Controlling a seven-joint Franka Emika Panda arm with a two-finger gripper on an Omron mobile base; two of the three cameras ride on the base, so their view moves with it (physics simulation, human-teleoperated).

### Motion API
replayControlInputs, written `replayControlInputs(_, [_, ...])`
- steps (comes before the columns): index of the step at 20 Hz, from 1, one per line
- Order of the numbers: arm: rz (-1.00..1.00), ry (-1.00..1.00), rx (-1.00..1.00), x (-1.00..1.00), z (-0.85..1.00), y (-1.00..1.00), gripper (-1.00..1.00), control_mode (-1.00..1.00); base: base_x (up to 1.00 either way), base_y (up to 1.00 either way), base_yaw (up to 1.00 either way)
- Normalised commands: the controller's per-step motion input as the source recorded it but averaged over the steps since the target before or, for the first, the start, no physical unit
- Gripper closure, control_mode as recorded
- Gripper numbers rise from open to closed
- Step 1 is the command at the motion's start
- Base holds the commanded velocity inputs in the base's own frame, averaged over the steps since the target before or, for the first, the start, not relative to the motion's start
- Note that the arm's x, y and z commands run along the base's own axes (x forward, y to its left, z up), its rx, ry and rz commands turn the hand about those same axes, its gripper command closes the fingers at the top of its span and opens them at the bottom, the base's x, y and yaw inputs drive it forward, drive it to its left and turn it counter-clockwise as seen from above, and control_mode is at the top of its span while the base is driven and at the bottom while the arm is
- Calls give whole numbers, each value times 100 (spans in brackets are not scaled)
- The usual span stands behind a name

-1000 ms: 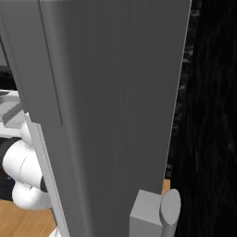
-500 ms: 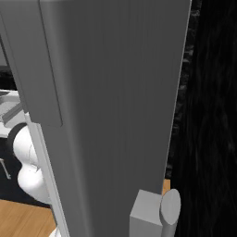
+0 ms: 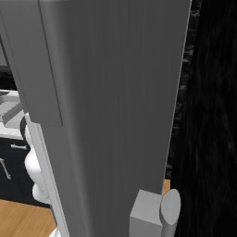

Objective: Place one sweet potato and one chicken drumstick in each tupperware on the nearby counter, to pack two identical lunches.

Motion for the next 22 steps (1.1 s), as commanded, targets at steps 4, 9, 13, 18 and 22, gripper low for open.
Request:
replayControlInputs(4, [0, 0, 0, 0, -74, 10, 100, -100, 0, 0, 0])
replayControlInputs(9, [0, 0, 0, 0, -74, 17, 100, -100, 0, 0, 0])
replayControlInputs(13, [-2, -11, 0, -41, -42, 13, 100, -100, 0, 0, 0])
replayControlInputs(18, [-9, -22, -2, -98, -2, 22, 100, -100, 0, 0, 0])
replayControlInputs(22, [-8, -19, 0, -100, -3, 54, 100, -100, 0, 0, 0])
